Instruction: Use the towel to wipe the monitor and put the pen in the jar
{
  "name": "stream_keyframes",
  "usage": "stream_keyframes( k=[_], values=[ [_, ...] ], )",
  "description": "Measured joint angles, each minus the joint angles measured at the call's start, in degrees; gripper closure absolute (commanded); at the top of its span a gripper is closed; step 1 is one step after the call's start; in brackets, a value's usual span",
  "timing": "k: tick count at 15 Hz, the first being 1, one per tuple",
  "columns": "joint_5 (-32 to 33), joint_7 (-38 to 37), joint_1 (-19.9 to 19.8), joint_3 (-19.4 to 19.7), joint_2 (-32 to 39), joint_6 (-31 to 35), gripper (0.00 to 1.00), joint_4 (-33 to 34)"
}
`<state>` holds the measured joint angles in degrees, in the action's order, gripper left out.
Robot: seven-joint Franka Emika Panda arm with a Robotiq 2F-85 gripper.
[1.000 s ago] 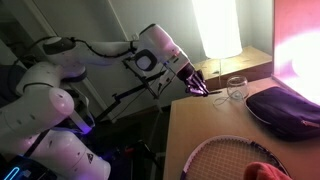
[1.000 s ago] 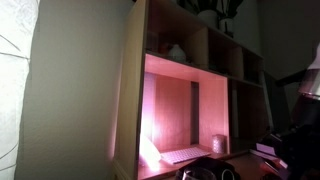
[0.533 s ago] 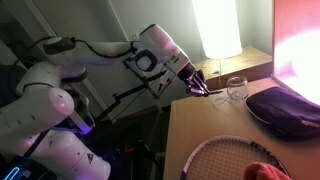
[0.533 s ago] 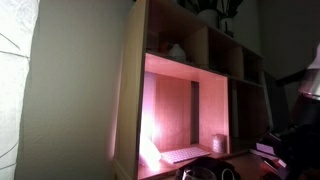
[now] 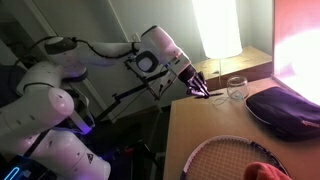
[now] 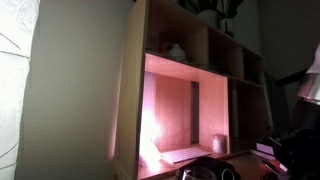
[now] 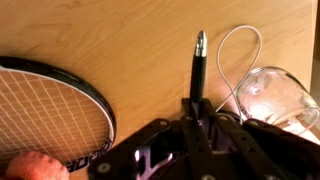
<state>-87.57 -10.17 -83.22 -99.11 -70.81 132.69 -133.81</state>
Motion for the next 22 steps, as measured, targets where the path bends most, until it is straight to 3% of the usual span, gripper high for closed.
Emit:
stream_keyframes(
  k=[7,14,22],
  values=[
    [3.77,0.00,-2.19,-0.19,-0.04,0.00,0.97,4.60],
    [9.80,-1.50,-5.16,2.67,0.01,-0.07,0.97,10.78],
    [15.99,-4.21,-11.17,2.94,0.15,-2.77,0.97,19.33]
  ],
)
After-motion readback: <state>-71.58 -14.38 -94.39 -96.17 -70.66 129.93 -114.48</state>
